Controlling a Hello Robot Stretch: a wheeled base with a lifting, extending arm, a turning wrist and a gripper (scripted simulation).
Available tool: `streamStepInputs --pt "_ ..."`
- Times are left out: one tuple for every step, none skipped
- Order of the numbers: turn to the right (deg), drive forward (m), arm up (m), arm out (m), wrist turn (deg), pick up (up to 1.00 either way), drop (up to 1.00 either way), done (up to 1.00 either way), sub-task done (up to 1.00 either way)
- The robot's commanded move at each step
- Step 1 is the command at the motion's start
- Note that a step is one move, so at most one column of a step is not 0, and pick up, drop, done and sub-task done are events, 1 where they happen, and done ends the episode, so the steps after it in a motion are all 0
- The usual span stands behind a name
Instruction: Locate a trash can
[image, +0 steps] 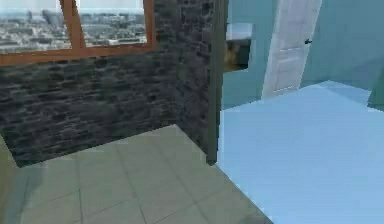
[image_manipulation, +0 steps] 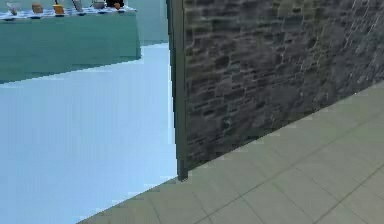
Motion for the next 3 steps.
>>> streamStepInputs --pt "45.0 0.00 0.00 0.00 0.0 0.00 0.00 0.00 0.00" --pt "9.0 0.00 0.00 0.00 0.0 0.00 0.00 0.00 0.00" --pt "0.0 1.00 0.00 0.00 0.0 0.00 0.00 0.00 0.00"
